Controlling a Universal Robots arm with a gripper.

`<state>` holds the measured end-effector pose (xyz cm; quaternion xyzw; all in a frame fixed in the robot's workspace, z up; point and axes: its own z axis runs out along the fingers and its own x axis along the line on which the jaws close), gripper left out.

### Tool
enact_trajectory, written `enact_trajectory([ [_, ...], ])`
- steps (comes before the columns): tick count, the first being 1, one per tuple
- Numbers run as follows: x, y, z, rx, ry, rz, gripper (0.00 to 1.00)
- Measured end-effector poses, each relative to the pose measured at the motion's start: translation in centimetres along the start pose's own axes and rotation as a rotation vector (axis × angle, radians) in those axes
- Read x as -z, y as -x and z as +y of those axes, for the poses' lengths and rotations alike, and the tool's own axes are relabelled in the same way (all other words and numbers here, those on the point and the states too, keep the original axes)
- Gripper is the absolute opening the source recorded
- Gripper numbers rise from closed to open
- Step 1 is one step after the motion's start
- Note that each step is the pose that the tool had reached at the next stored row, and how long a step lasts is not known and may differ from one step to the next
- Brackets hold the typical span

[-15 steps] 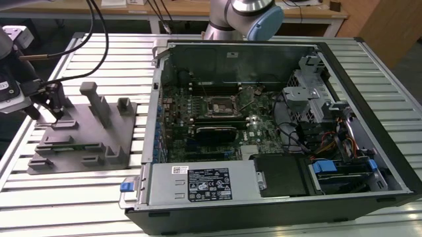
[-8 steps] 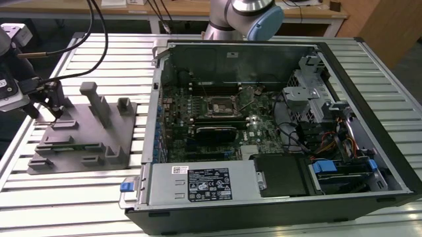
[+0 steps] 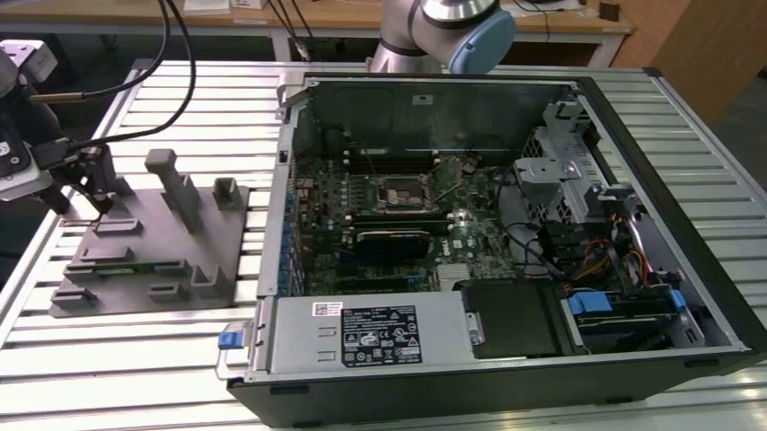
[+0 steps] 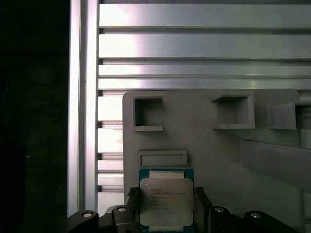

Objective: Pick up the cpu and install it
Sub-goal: 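Pick up the cpu and move it towards the insertion slot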

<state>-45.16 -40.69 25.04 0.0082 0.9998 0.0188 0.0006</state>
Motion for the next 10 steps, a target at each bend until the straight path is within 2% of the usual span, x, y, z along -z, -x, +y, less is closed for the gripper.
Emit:
enact_trajectory([
  [10, 0.28, 0.00, 0.01, 0.000, 0.0001, -0.0001, 0.53],
])
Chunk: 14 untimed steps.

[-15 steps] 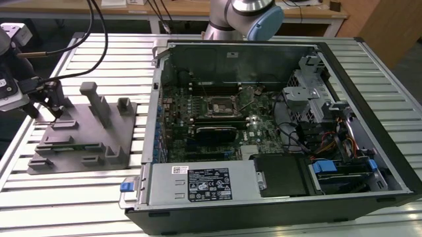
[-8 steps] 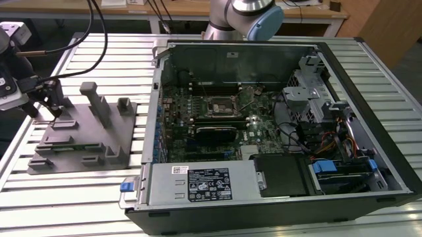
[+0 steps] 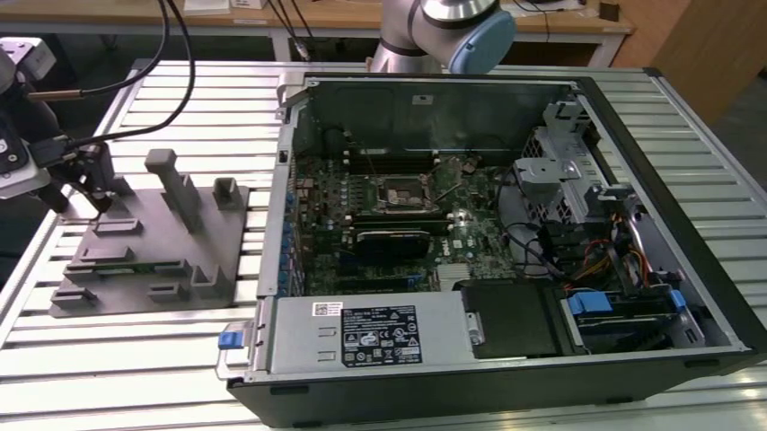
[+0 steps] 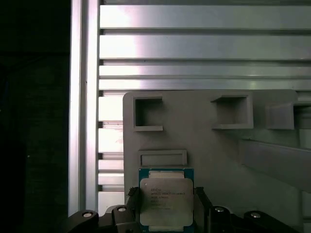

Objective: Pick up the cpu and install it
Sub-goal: 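Pick up the cpu and move it towards the insertion slot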

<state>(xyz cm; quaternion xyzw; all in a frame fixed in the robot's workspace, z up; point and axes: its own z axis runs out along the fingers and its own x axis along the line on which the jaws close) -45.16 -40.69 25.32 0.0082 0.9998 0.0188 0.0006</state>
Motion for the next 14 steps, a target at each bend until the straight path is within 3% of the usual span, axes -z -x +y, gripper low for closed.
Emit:
enact_trajectory([
  [14, 0.44, 0.00, 0.02, 0.000, -0.0001, 0.0002, 0.53],
])
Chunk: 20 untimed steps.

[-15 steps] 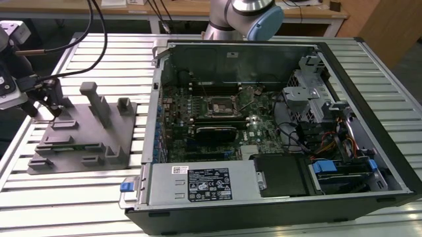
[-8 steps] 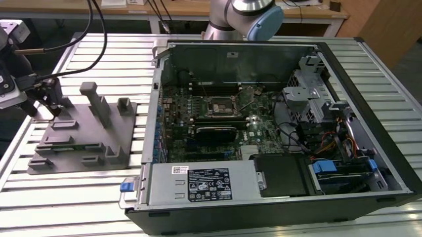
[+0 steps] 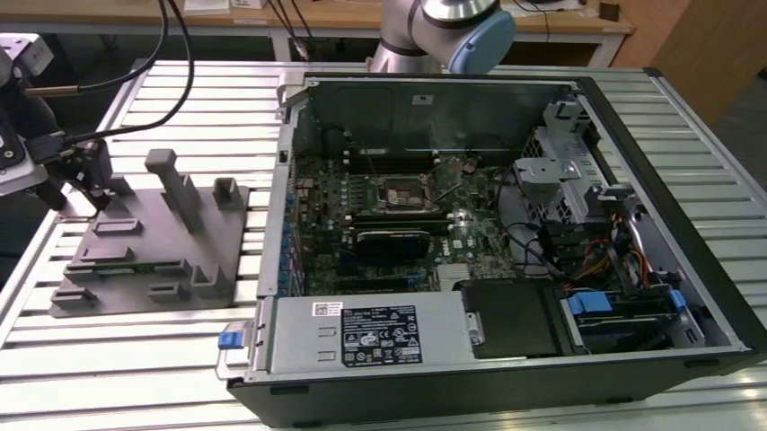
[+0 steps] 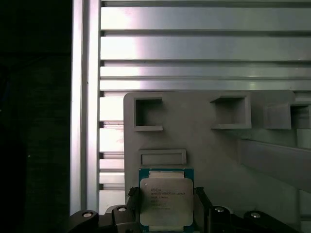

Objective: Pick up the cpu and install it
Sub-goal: 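Pick up the cpu and move it towards the insertion slot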

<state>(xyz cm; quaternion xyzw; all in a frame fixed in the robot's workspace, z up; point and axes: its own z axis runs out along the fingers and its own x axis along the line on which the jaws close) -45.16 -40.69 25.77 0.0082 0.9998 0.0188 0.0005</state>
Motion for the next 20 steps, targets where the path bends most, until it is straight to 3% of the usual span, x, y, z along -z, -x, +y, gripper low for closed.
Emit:
enact_trajectory([
  [20, 0.72, 0.00, 0.04, 0.000, 0.0000, 0.0000, 0.53],
])
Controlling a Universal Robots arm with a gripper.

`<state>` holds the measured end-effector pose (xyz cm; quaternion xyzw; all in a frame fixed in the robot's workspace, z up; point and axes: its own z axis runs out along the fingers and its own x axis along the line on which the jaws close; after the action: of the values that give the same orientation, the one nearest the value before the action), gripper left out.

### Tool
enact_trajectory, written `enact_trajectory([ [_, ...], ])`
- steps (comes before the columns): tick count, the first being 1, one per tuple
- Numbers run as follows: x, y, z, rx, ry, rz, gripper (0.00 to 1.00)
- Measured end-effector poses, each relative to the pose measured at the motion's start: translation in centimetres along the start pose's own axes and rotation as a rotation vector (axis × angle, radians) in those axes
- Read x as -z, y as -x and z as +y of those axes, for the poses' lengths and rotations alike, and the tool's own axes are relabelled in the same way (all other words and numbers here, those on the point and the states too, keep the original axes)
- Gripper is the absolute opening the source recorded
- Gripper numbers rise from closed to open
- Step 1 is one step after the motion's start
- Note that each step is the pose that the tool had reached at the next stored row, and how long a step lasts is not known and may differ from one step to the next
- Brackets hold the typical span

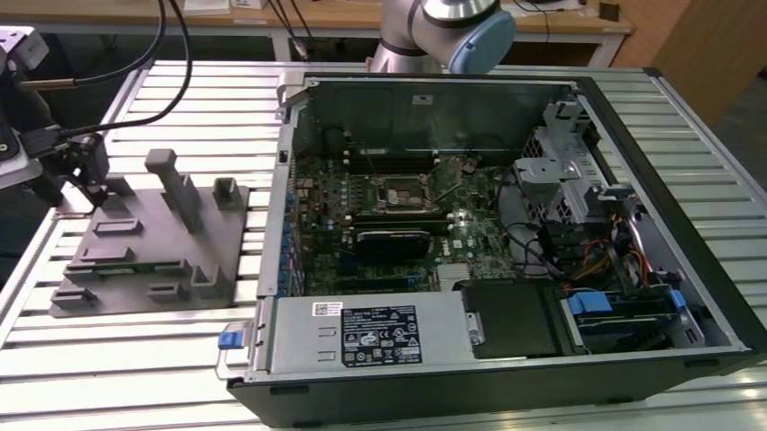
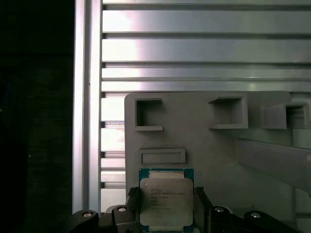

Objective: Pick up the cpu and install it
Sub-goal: 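Pick up the cpu and move it towards the insertion slot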

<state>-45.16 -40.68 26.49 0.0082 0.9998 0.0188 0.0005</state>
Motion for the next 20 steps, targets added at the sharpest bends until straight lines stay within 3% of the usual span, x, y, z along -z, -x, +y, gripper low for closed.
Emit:
enact_trajectory([
  [20, 1.39, 0.00, 0.05, 0.000, 0.0001, -0.0001, 0.53],
])
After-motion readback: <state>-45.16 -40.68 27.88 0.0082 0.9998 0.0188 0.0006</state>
